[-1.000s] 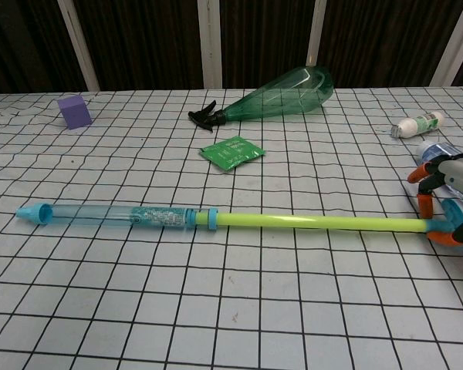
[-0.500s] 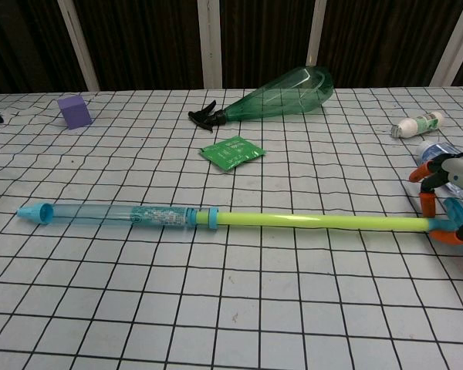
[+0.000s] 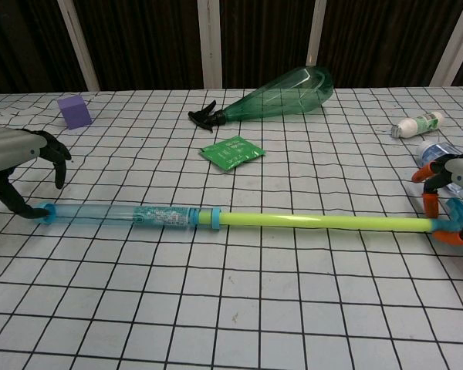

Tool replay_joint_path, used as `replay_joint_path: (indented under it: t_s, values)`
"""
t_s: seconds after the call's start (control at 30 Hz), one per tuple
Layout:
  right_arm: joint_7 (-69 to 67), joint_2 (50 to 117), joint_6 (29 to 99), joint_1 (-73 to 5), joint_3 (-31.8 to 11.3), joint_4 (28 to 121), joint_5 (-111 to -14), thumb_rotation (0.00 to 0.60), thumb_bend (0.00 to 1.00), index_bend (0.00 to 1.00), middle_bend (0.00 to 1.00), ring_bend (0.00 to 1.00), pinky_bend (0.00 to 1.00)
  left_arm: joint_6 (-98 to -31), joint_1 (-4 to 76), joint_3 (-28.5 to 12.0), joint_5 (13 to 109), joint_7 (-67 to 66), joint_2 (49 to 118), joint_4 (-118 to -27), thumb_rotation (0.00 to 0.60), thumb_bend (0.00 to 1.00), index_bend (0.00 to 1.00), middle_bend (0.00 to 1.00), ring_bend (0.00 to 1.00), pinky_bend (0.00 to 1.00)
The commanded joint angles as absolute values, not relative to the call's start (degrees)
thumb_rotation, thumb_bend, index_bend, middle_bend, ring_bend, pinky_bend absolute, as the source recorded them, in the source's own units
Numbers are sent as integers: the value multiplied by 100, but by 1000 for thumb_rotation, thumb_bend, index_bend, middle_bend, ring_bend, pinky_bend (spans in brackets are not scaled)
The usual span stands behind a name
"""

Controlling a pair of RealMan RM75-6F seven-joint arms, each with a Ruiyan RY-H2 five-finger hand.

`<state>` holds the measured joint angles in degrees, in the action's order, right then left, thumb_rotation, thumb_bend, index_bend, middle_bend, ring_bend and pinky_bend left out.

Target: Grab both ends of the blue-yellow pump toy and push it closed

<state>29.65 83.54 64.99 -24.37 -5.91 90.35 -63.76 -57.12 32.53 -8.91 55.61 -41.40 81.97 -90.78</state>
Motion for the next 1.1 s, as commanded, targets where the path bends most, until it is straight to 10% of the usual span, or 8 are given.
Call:
replay_joint_path:
  t_s: [0.03,1.1]
  values:
    - [2957,8353,6502,-2438,-583,9035,-6378,600,420,676,189,0,0,-5720,3301,-826,5504,-4188,8281,-9039,600,323,437,132,0,0]
    - [2924,8361,6658,-2494,-574,9312,-6583,600,425,676,188,0,0,-6061,3359,-538,5715,-3871,8202,-9346,600,520,579,177,0,0]
